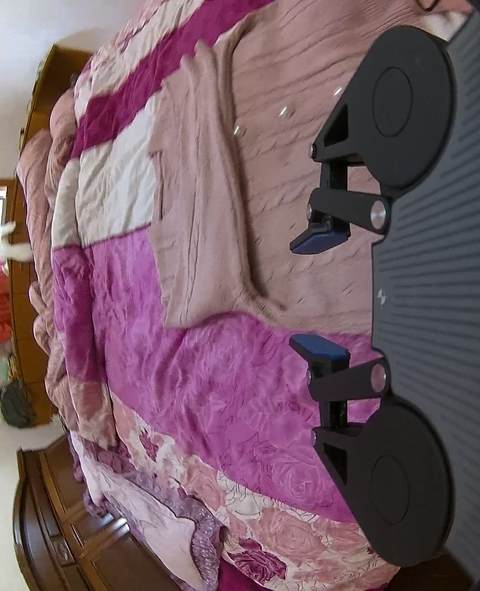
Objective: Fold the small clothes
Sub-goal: 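Move both open tools over the cardigan toward its buttoned front, then grasp the cardigan hem with both tools and lift it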
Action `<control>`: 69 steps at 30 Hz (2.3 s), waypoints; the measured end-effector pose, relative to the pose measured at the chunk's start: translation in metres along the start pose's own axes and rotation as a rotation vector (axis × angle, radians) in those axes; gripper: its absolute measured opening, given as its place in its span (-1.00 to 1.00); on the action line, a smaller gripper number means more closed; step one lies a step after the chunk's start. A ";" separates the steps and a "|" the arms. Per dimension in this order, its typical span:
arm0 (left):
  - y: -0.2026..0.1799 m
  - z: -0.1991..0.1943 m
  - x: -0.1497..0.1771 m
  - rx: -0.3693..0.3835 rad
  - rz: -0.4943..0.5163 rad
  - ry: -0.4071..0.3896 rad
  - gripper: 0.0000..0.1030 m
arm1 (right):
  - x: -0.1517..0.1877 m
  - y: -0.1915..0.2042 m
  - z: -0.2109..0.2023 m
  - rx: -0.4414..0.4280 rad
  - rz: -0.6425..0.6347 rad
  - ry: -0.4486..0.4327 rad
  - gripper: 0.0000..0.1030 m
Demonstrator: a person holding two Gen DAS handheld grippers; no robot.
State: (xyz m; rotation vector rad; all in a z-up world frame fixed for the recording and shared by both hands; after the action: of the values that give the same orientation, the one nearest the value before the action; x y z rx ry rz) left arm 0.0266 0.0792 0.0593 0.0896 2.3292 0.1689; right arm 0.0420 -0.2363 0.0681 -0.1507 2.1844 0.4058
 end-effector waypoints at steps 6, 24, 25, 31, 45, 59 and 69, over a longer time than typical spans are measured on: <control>-0.025 -0.033 0.035 0.068 0.052 -0.019 0.27 | 0.032 0.034 -0.024 -0.042 -0.170 0.101 0.20; -0.066 -0.056 0.134 0.213 0.475 0.101 0.27 | 0.156 0.073 -0.024 -0.096 -0.643 0.516 0.33; -0.069 -0.055 0.138 0.207 0.502 0.099 0.27 | 0.156 0.070 -0.021 -0.074 -0.651 0.507 0.43; -0.079 -0.036 0.129 0.163 0.524 0.074 0.28 | 0.152 0.059 -0.002 0.022 -0.671 0.469 0.47; -0.082 -0.004 0.113 0.103 0.514 -0.008 -0.53 | 0.136 0.051 0.000 0.034 -0.635 0.346 -0.66; -0.078 -0.028 0.027 0.074 0.340 -0.180 -0.85 | 0.047 0.040 -0.001 0.101 -0.544 0.099 -0.71; -0.071 -0.022 -0.021 0.047 0.228 -0.229 -0.85 | 0.006 0.035 0.006 0.146 -0.519 0.010 -0.71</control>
State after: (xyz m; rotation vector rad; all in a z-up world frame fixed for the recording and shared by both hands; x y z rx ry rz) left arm 0.0240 0.0043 0.0785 0.3797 2.0901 0.2061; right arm 0.0343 -0.2012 0.0677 -0.6213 2.0770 -0.0480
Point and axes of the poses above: each gripper's, at about its wrist camera, not at the fingertips, and z roughly the way its jaws point, y to its left, x to its underside, the point moved 10 cm from there along z, roughly the way its jaws point, and after that the axes turned 6 degrees about -x, right-handed, at the moved point
